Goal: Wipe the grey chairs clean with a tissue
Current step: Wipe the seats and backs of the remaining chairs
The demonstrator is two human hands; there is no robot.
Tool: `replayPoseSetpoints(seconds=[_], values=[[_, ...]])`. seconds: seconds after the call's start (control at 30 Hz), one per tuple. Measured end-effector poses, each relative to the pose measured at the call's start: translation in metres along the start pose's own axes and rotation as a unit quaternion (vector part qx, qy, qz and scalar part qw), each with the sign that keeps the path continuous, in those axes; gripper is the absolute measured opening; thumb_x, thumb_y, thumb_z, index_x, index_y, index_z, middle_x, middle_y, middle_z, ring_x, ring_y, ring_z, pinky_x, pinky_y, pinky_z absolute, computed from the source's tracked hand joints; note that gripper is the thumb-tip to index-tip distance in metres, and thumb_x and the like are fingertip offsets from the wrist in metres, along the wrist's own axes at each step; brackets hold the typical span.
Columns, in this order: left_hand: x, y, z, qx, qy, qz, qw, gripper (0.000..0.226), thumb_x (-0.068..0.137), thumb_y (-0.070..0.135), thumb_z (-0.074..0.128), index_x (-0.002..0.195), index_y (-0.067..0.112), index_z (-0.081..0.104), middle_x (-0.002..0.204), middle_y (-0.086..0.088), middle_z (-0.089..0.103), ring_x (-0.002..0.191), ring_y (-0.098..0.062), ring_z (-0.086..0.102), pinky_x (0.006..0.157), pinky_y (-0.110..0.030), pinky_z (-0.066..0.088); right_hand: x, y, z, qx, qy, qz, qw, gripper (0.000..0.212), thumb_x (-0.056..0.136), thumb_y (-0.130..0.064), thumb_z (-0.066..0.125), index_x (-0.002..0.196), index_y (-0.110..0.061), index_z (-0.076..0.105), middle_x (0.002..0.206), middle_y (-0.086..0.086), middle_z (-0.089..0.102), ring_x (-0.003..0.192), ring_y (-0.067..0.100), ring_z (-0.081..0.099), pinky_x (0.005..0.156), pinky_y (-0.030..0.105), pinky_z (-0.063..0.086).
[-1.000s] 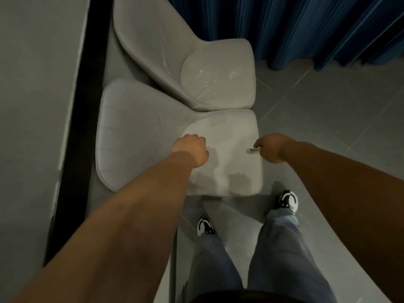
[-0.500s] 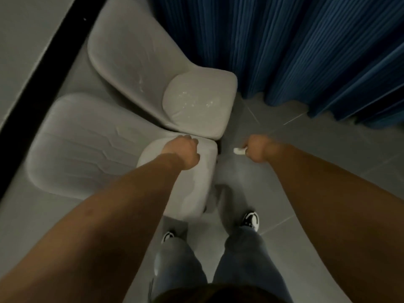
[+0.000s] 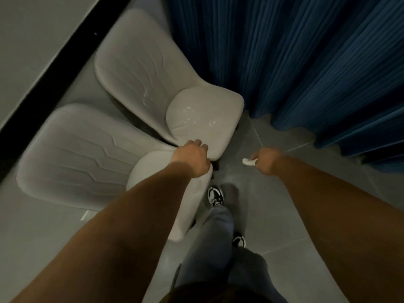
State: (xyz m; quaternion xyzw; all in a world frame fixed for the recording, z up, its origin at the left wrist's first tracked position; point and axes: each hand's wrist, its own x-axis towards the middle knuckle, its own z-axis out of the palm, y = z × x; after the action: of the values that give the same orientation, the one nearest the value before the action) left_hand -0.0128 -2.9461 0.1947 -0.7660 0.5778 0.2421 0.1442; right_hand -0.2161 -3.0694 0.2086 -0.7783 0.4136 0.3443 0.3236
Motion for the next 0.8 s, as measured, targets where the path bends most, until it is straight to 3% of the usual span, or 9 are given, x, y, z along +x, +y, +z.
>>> replayPoseSetpoints(seconds=[0.23,0.33,0.4,0.47,0.7,0.8], values=[[0.071,-0.072,-0.041,-0.008,0.002,-0.088,0.996,0.054,0.094,0.047,0.049,0.137,0.015,0.052,0.135,-0.01,0.055,0.124,-0.032,0.051,0.097,-0.046,0.047,0.053,-0.033,-0.092,0.005,0.013,0.0,1.0,0.057,0.101,-0.051,0.038,0.135,-0.009,0.055,0.142,0.011,0.051,0.13,0.029,0.046,0.112,0.033,0.031],[0.103,-0.089,-0.06,-0.017,0.01,-0.084,0.996,0.059,0.094,0.048,0.046,0.143,0.015,0.049,0.149,-0.011,0.044,0.137,-0.032,0.039,0.106,-0.048,0.043,0.081,-0.045,-0.126,-0.005,0.036,-0.005,0.999,0.04,0.103,-0.035,0.044,0.132,-0.012,0.058,0.134,0.008,0.057,0.121,0.025,0.052,0.104,0.029,0.037],[0.117,-0.095,-0.071,-0.042,0.027,-0.082,0.995,0.061,0.094,0.05,0.046,0.144,0.016,0.047,0.153,-0.01,0.04,0.14,-0.032,0.036,0.109,-0.05,0.042,0.096,-0.051,-0.141,-0.047,0.047,-0.004,0.998,0.041,0.103,-0.02,0.038,0.143,-0.019,0.047,0.143,0.002,0.05,0.128,0.021,0.046,0.111,0.033,0.032],[0.128,-0.105,-0.081,-0.065,0.042,-0.078,0.994,0.06,0.094,0.05,0.046,0.142,0.015,0.048,0.147,-0.011,0.046,0.135,-0.032,0.042,0.105,-0.049,0.045,0.111,-0.064,-0.156,-0.052,0.038,-0.009,0.998,0.043,0.103,-0.019,0.037,0.145,-0.021,0.043,0.15,0.002,0.042,0.135,0.022,0.039,0.116,0.038,0.025],[0.142,-0.14,-0.074,-0.108,0.023,-0.158,0.981,0.056,0.093,0.05,0.047,0.137,0.015,0.051,0.134,-0.01,0.055,0.123,-0.032,0.053,0.095,-0.046,0.048,0.156,-0.094,-0.187,-0.051,0.002,-0.052,0.997,0.043,0.103,-0.013,0.042,0.146,-0.014,0.042,0.155,0.009,0.034,0.139,0.028,0.034,0.116,0.03,0.022],[0.13,-0.142,-0.053,-0.133,0.002,-0.199,0.971,0.058,0.091,0.049,0.051,0.139,0.017,0.05,0.135,-0.009,0.055,0.125,-0.031,0.052,0.1,-0.047,0.047,0.17,-0.099,-0.187,-0.086,-0.027,-0.071,0.993,0.043,0.103,-0.015,0.041,0.146,-0.012,0.04,0.154,0.01,0.034,0.139,0.029,0.034,0.116,0.031,0.022]])
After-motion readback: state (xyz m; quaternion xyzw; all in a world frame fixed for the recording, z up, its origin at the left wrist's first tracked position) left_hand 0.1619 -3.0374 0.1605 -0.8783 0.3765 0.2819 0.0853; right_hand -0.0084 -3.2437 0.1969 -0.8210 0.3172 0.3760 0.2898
